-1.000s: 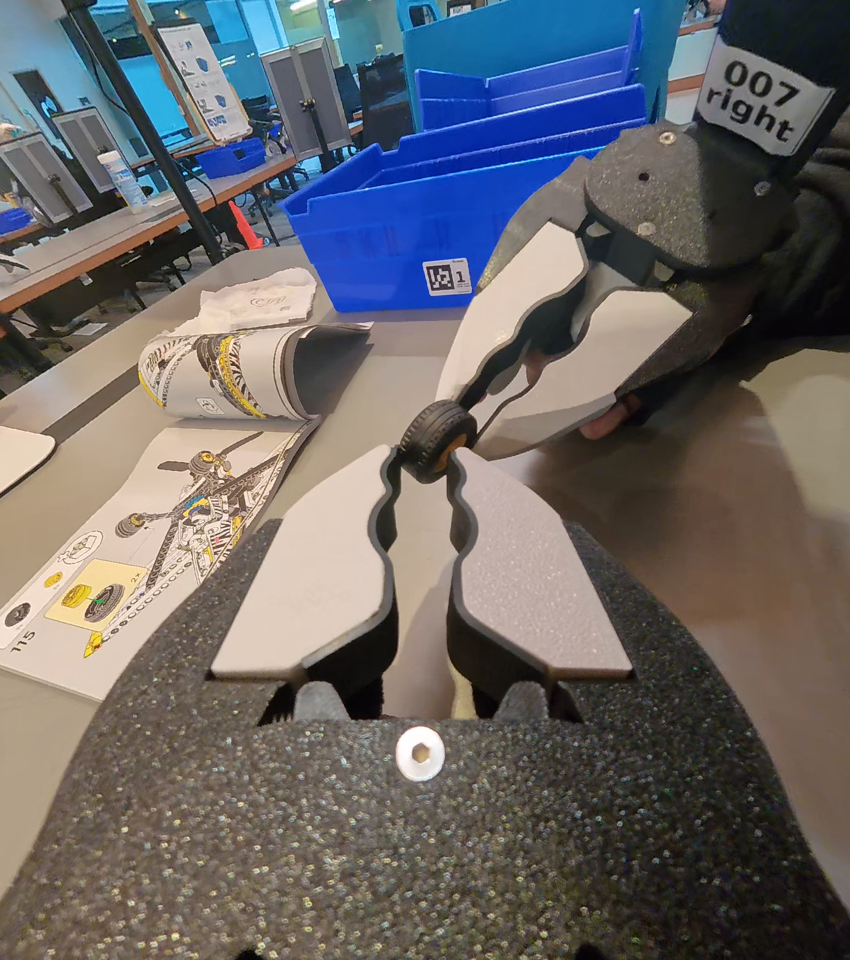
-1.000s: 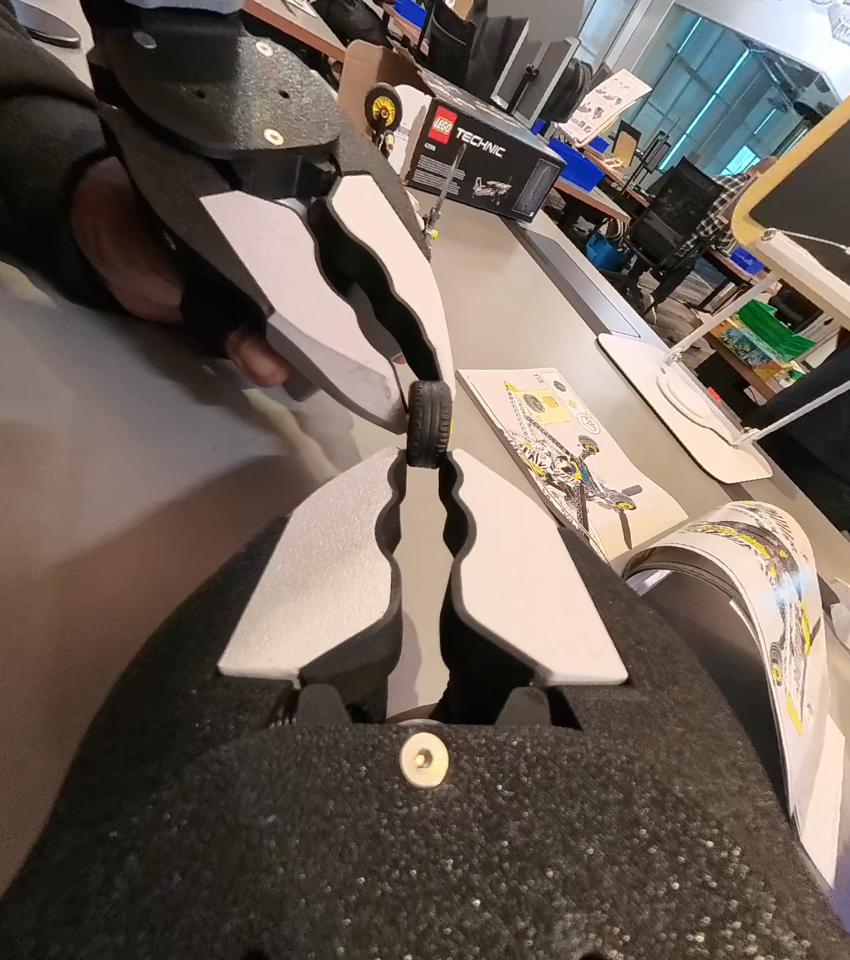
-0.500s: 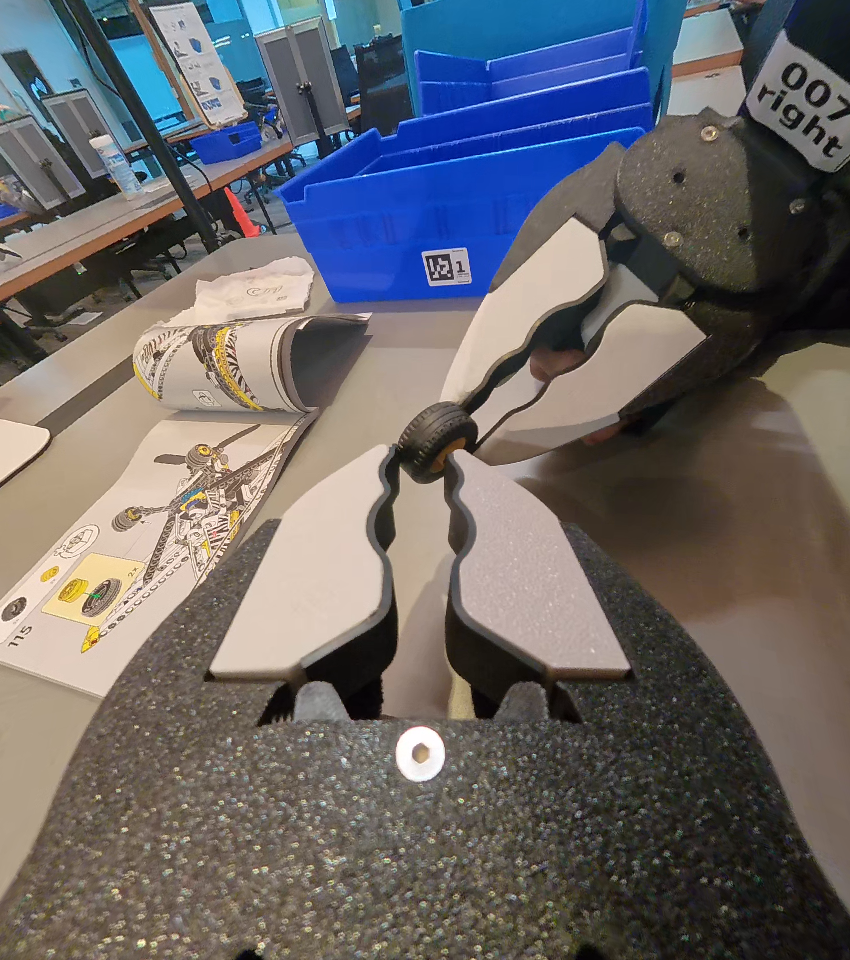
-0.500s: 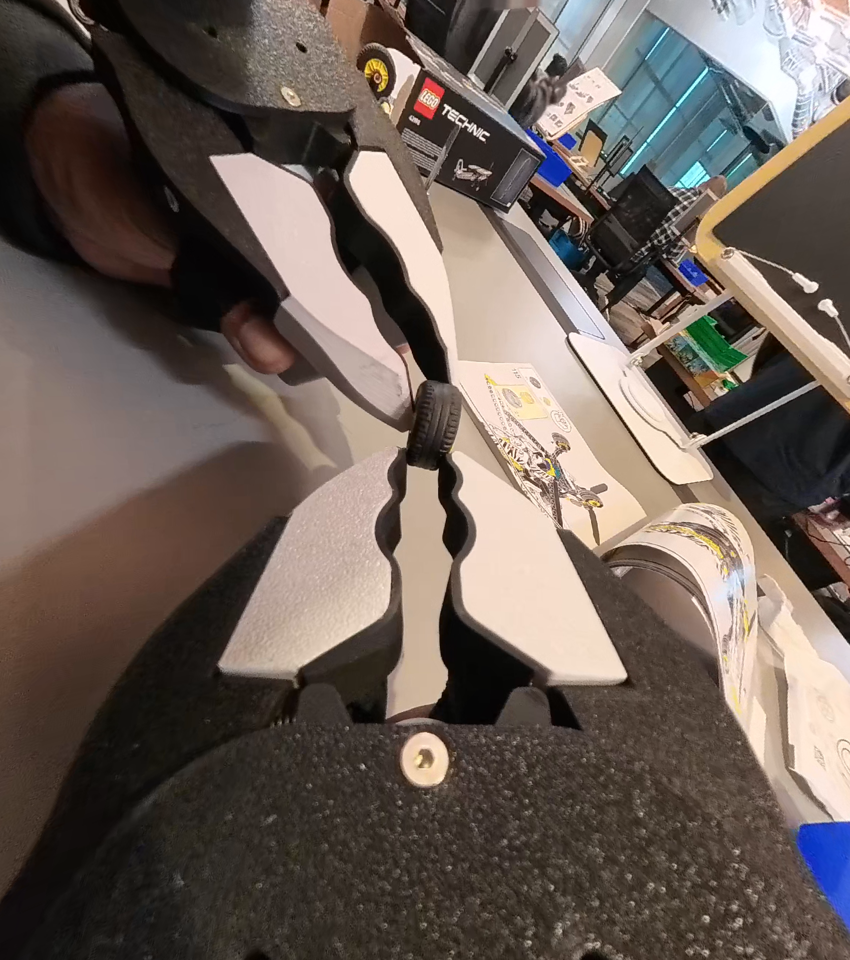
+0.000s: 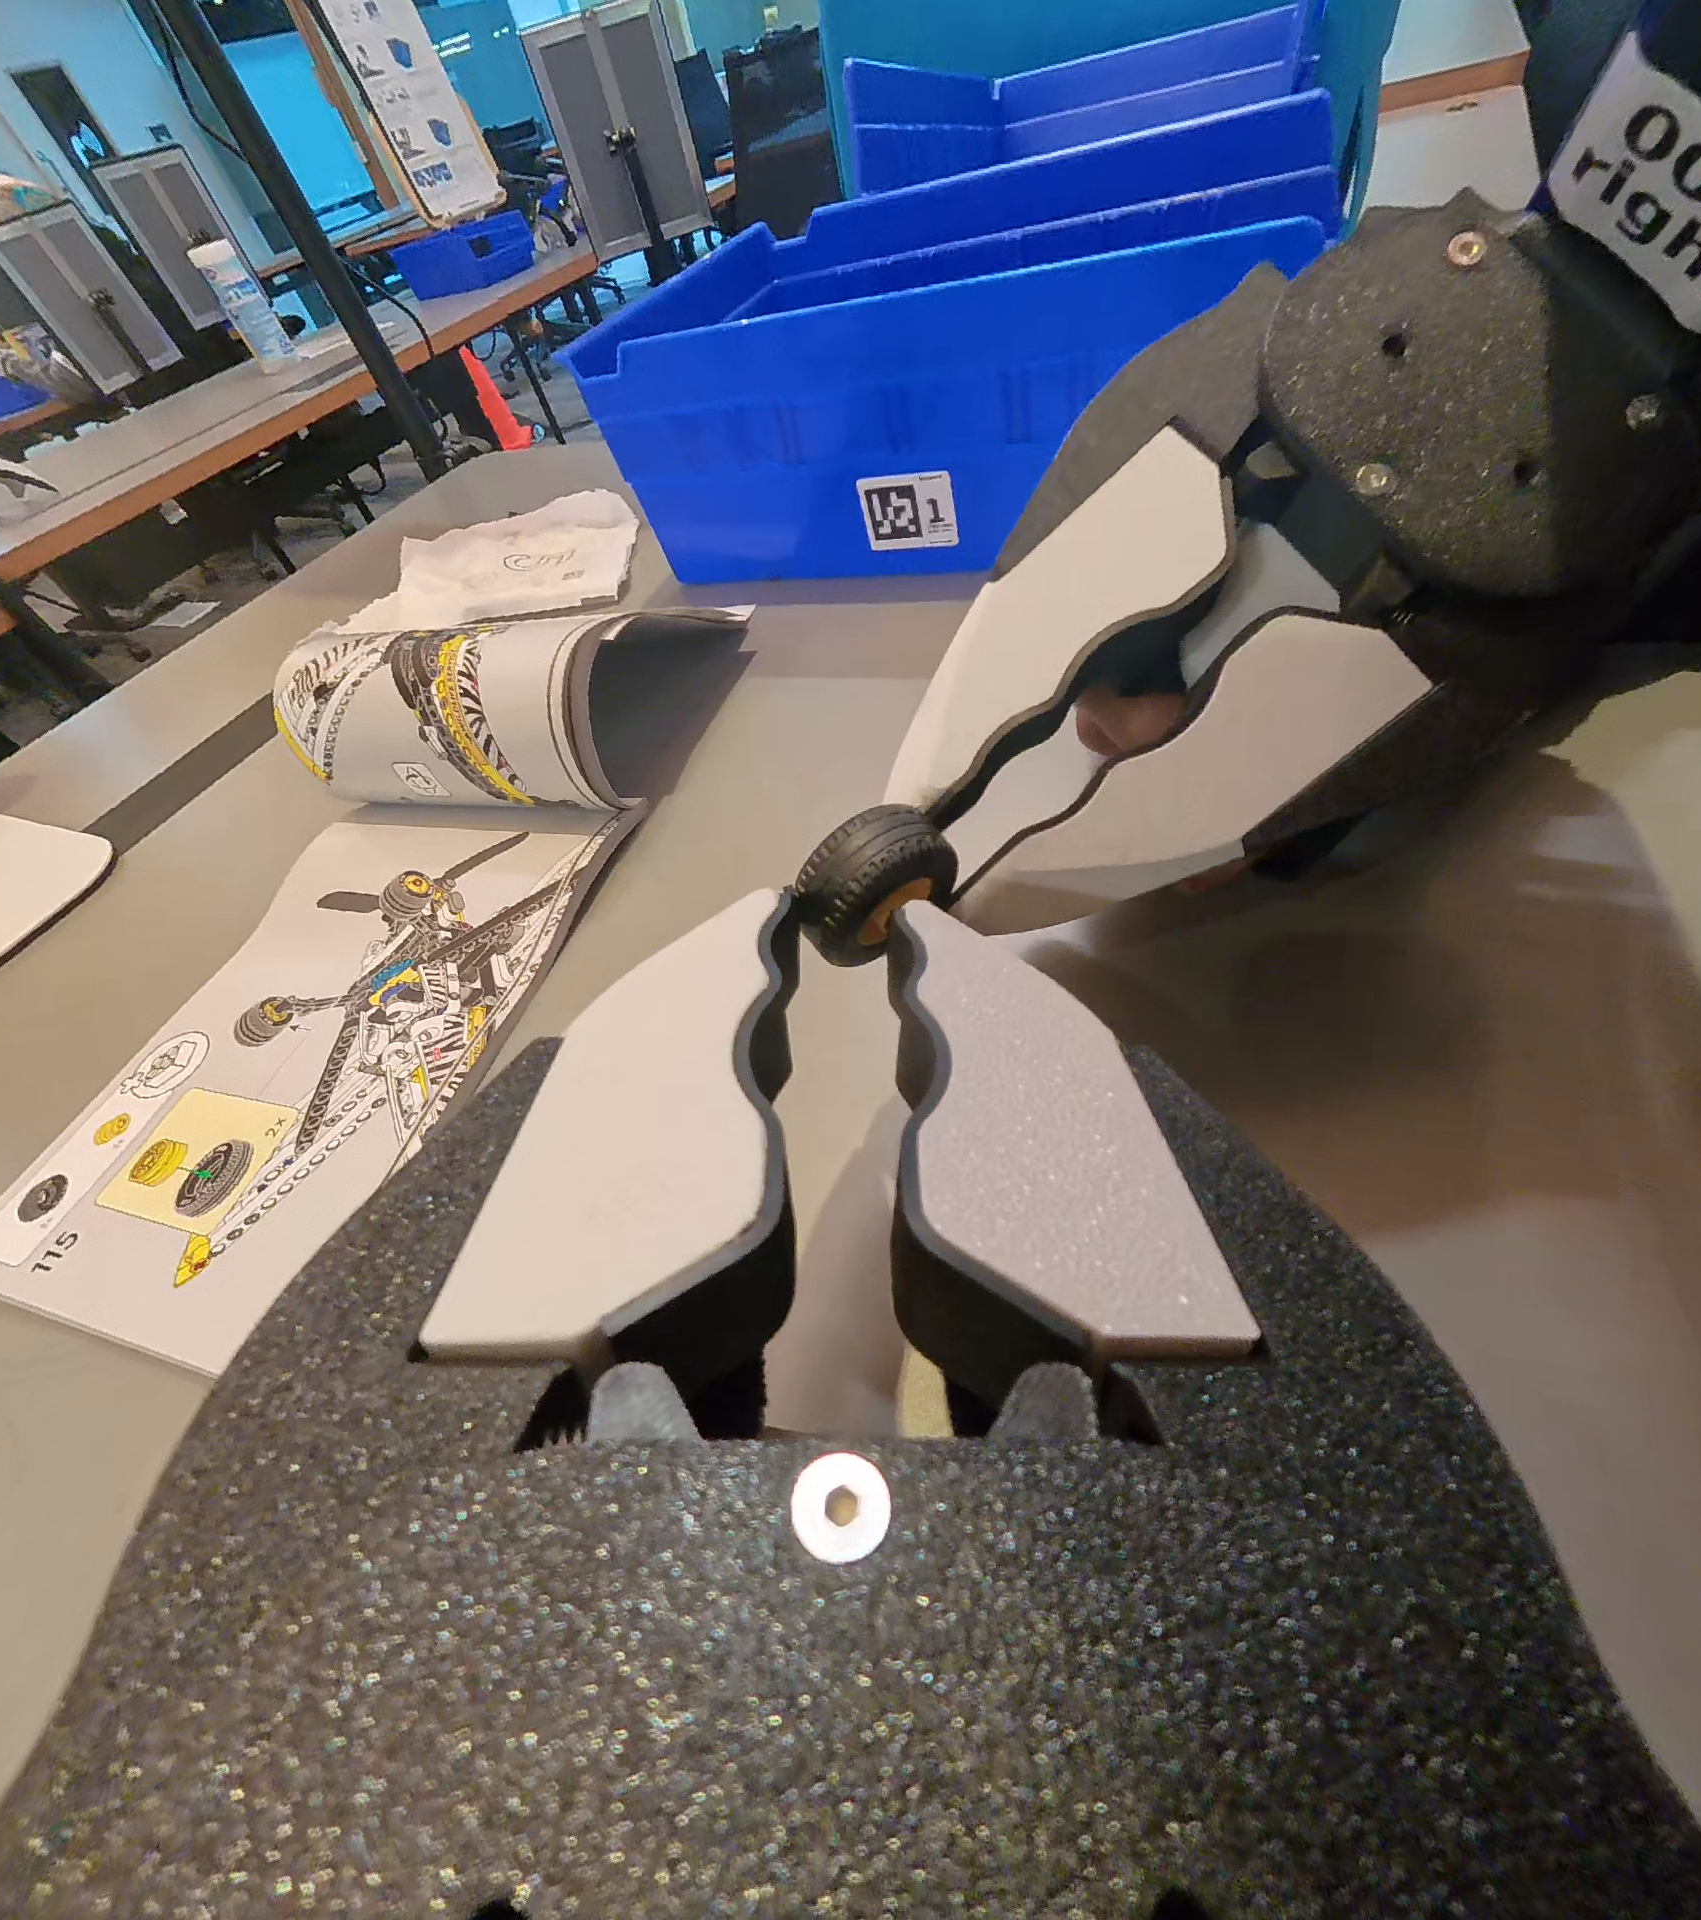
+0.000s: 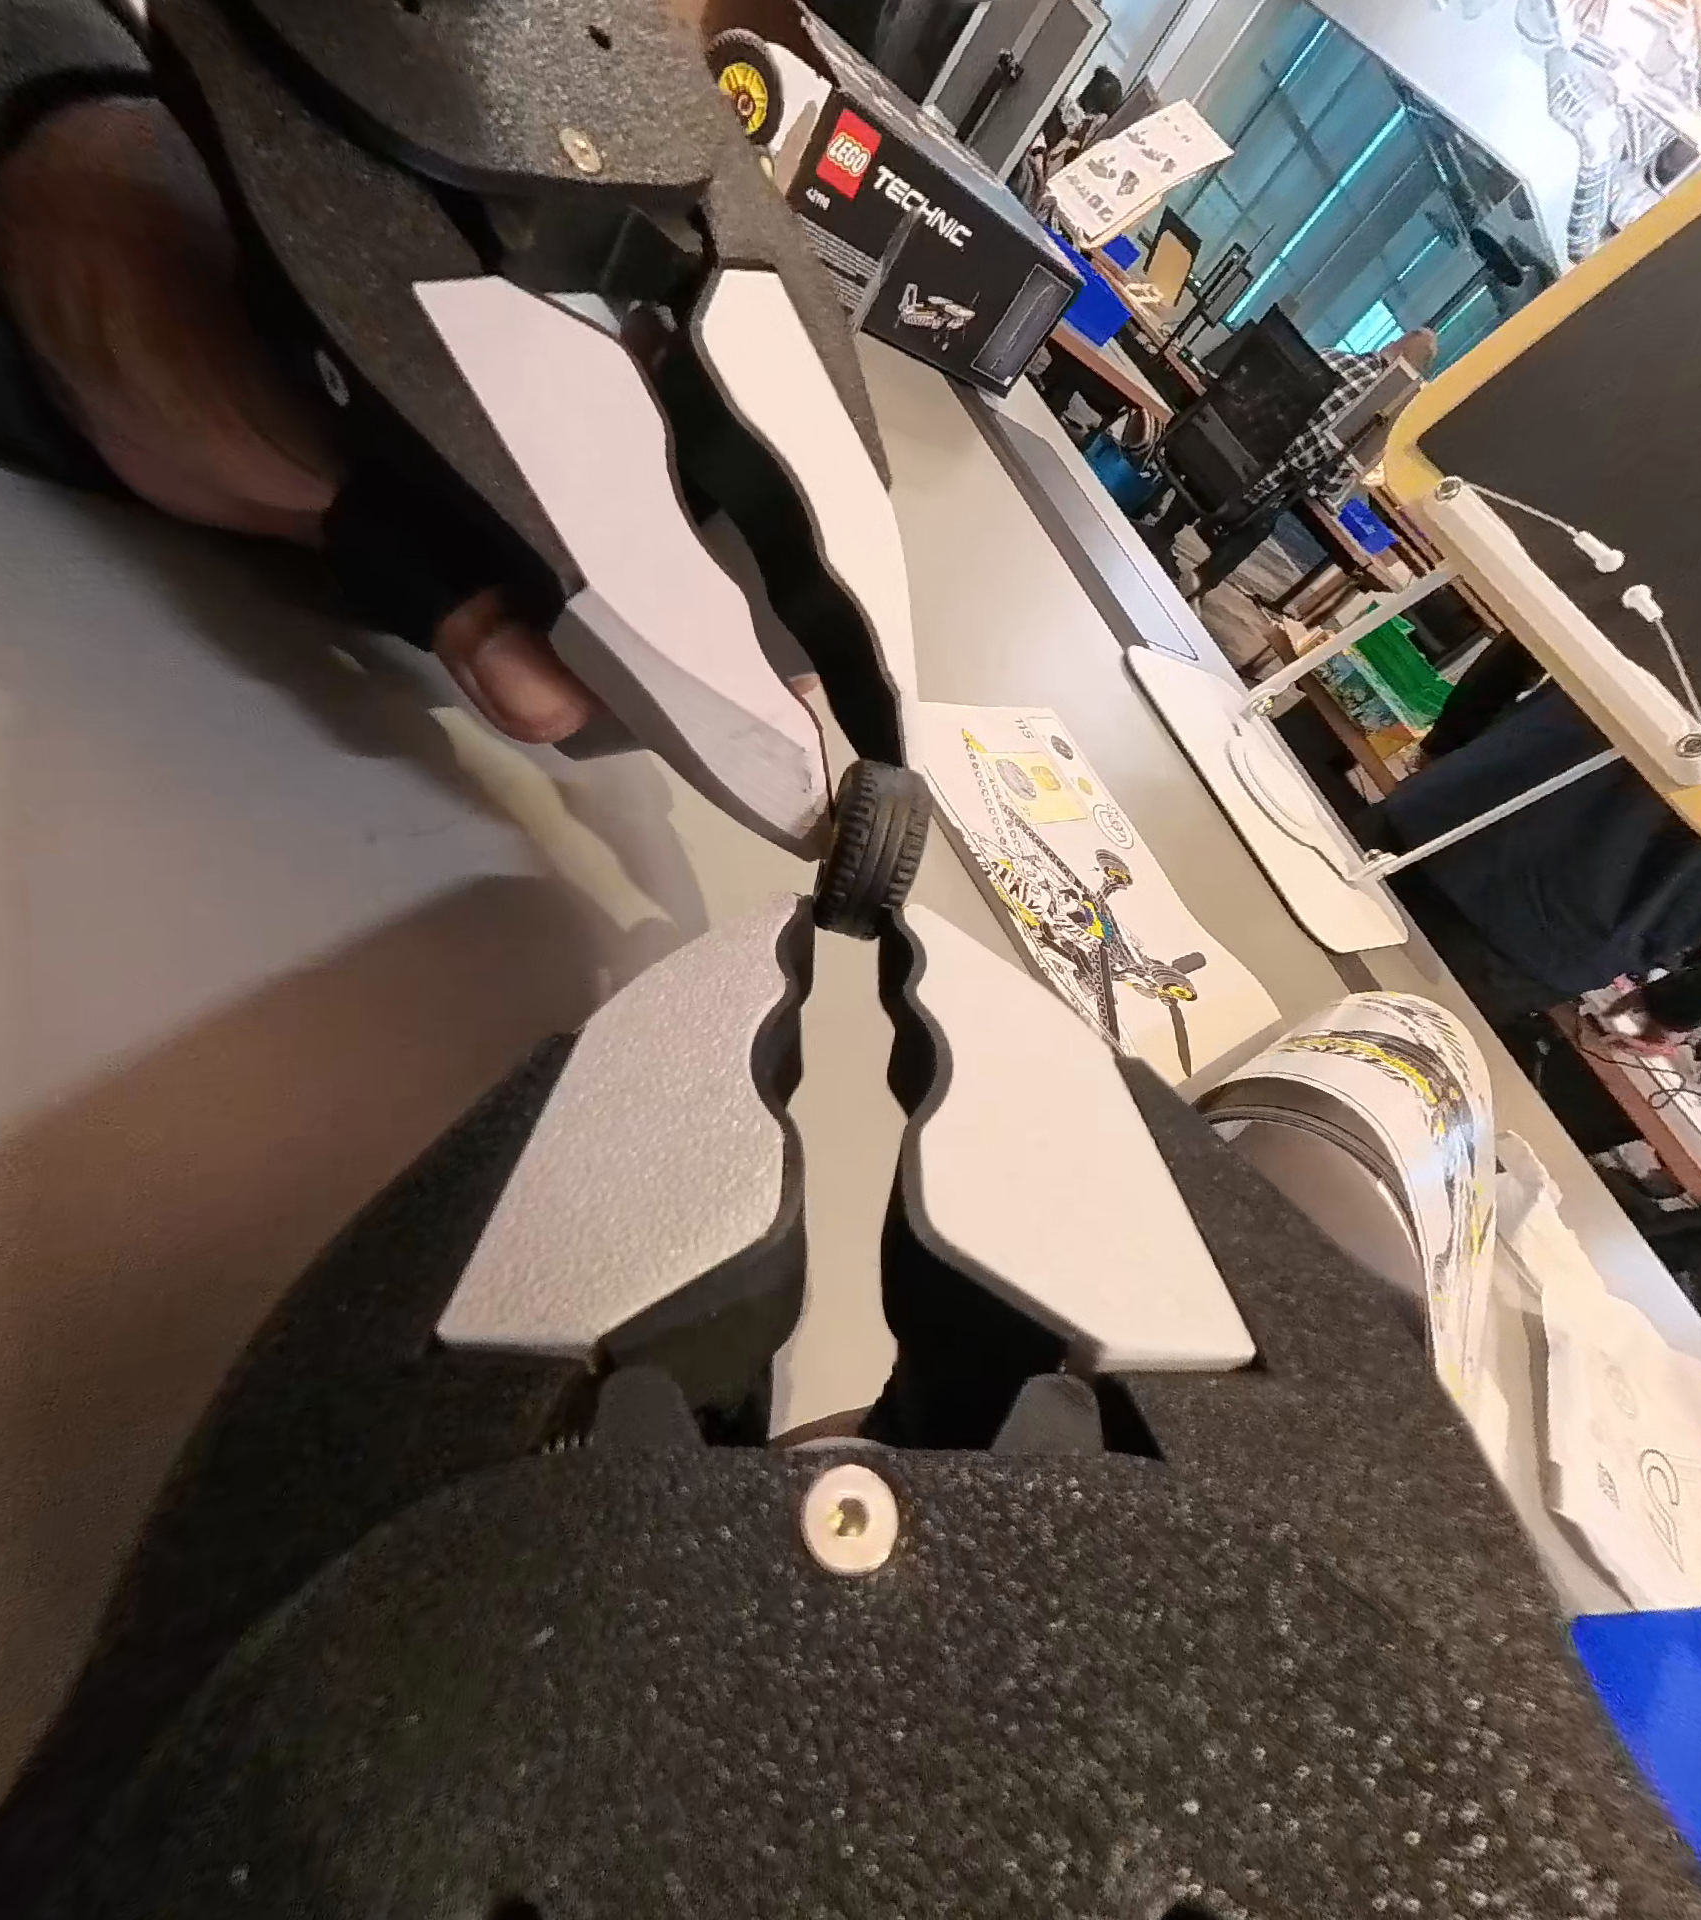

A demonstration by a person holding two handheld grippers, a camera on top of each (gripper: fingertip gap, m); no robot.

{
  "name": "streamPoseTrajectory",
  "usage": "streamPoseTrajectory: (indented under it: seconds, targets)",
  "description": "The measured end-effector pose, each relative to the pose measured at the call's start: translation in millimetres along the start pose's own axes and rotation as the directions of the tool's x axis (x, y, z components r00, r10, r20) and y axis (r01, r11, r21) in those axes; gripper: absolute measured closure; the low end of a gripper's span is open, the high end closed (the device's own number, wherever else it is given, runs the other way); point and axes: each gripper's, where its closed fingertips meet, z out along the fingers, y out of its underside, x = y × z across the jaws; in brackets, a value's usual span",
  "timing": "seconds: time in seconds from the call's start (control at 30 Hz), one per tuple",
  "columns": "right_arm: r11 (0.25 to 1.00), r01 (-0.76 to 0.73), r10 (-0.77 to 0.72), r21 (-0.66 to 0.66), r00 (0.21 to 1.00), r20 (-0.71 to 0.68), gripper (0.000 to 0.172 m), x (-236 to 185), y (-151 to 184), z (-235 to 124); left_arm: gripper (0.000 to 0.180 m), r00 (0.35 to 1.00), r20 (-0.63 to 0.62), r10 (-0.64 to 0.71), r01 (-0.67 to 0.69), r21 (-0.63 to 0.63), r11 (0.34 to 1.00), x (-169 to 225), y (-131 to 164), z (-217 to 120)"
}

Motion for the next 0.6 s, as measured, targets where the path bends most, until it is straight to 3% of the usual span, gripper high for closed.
streamPoseTrajectory:
  seconds: [0.17,0.4,0.47,0.6]
  targets:
    - [0.982,-0.168,0.164,0.09,0.985,0.048,0.159,11,-11,-1,0.163,0.997,-0.023,-0.069,0.07,0.062,0.996,-6,-8,-2]
    - [0.937,-0.34,0.322,0.084,0.93,0.177,0.158,14,-12,-1,0.162,0.969,-0.144,-0.201,0.204,0.008,0.979,-4,-4,3]
    - [0.888,-0.458,0.432,0.047,0.864,0.261,0.158,14,-11,-1,0.162,0.946,-0.195,-0.258,0.261,-0.01,0.965,-3,-4,4]
    - [0.731,-0.682,0.629,-0.029,0.655,0.418,0.158,18,-11,-3,0.165,0.91,-0.266,-0.317,0.329,-0.001,0.945,-5,-8,1]
